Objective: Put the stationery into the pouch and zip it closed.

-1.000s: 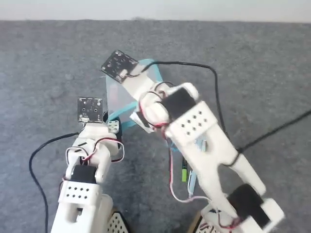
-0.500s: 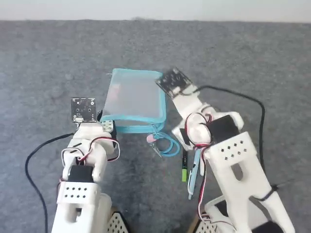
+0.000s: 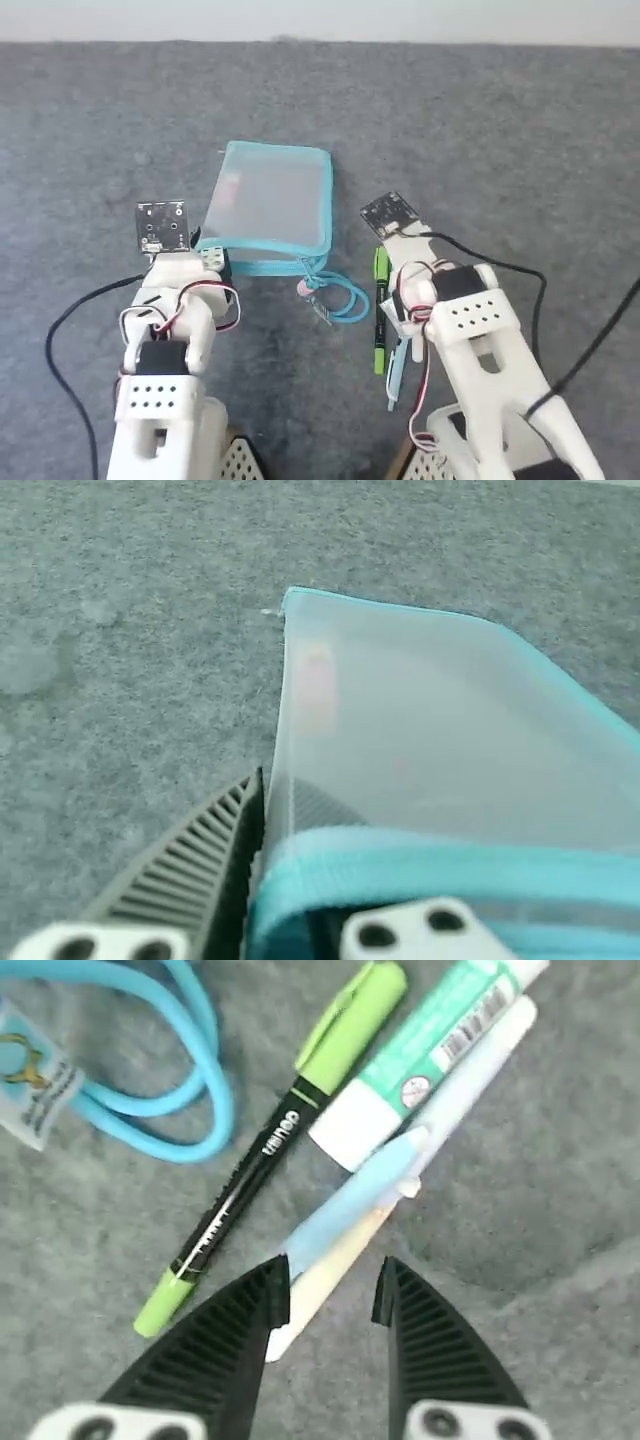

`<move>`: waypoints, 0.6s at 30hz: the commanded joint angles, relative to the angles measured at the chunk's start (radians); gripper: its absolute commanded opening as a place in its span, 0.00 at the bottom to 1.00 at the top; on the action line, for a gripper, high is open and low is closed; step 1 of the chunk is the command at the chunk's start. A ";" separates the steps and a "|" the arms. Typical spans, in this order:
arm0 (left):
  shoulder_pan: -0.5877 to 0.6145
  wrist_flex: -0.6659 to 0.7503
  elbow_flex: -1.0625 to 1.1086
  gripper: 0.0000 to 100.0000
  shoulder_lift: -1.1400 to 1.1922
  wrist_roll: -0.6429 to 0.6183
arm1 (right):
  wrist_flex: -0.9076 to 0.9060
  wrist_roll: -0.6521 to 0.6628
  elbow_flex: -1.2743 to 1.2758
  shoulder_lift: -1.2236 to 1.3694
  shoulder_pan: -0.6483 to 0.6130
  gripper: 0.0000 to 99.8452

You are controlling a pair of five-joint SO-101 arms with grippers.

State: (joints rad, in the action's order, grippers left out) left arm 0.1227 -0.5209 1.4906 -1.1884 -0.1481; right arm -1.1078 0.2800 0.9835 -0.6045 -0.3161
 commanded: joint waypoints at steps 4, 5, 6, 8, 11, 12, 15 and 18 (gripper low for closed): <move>0.009 0.028 -0.022 0.01 0.002 0.009 | 0.036 0.046 0.043 -0.044 0.059 0.15; 0.009 0.028 -0.022 0.01 0.002 0.009 | 0.047 0.046 0.055 -0.044 0.061 0.15; 0.009 0.028 -0.022 0.01 0.002 0.009 | 0.058 0.046 0.066 -0.044 0.058 0.15; 0.009 0.026 -0.021 0.01 0.002 0.009 | 0.064 0.046 0.077 -0.044 0.058 0.15; 0.009 0.026 -0.019 0.01 0.002 0.009 | 0.071 0.046 0.092 -0.042 0.058 0.15; 0.009 0.026 -0.019 0.01 0.002 0.009 | 0.073 0.046 0.100 -0.042 0.058 0.15; 0.009 0.026 -0.019 0.01 0.002 0.009 | 0.120 0.046 0.147 -0.042 0.058 0.15; 0.009 0.026 -0.019 0.01 0.002 0.009 | 0.166 0.046 0.206 -0.042 0.056 0.15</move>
State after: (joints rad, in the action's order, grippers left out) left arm 0.1227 -0.5209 1.4906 -1.1884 -0.1481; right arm -0.9835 0.3153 1.1676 -0.6061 -0.2716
